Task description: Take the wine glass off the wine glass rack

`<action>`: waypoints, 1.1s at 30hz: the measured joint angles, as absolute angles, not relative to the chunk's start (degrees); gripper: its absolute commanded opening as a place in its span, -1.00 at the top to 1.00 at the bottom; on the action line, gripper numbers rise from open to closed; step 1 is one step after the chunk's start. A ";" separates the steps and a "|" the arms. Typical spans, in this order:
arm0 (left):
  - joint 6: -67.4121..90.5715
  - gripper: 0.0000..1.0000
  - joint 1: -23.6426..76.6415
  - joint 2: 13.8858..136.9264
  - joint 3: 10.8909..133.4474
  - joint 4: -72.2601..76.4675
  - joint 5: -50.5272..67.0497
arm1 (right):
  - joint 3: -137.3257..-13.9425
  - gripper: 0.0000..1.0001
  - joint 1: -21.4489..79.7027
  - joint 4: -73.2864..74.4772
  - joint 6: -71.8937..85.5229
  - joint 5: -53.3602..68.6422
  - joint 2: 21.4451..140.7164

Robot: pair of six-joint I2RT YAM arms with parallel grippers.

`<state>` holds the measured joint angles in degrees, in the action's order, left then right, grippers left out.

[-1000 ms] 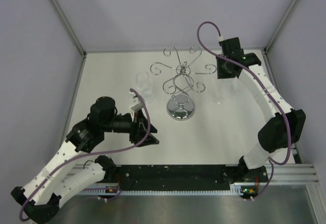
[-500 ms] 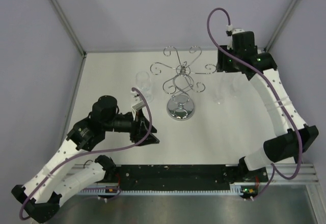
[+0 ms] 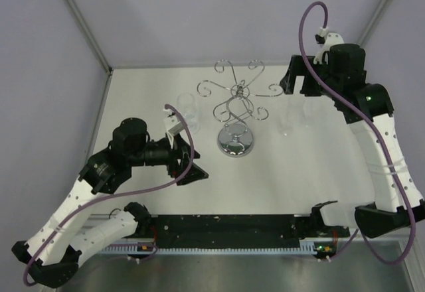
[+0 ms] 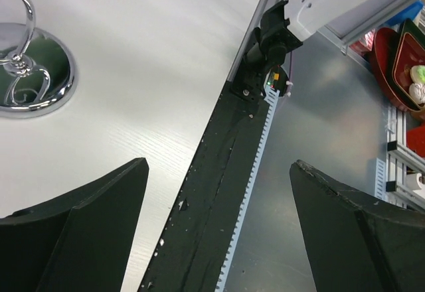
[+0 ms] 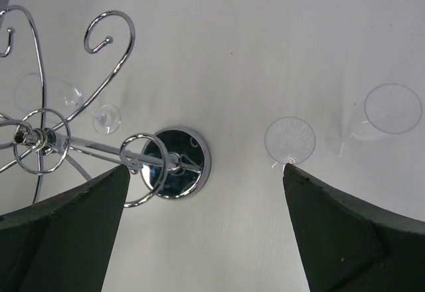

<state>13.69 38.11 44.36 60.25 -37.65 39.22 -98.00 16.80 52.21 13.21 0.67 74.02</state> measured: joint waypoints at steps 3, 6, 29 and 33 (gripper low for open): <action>13.56 -0.96 38.11 44.82 61.78 -38.79 37.45 | -97.93 -0.97 16.80 51.83 13.78 0.73 72.10; 13.54 -0.96 38.11 45.15 63.24 -40.18 36.18 | -97.93 -0.97 16.80 51.72 13.67 0.03 70.15; 13.89 -0.96 38.11 47.81 74.30 -42.44 21.21 | -87.99 -0.98 16.80 36.36 18.87 -5.56 57.43; 14.52 -0.96 38.11 48.42 74.30 -41.45 19.14 | -86.89 -0.98 16.86 34.87 19.11 -6.20 56.62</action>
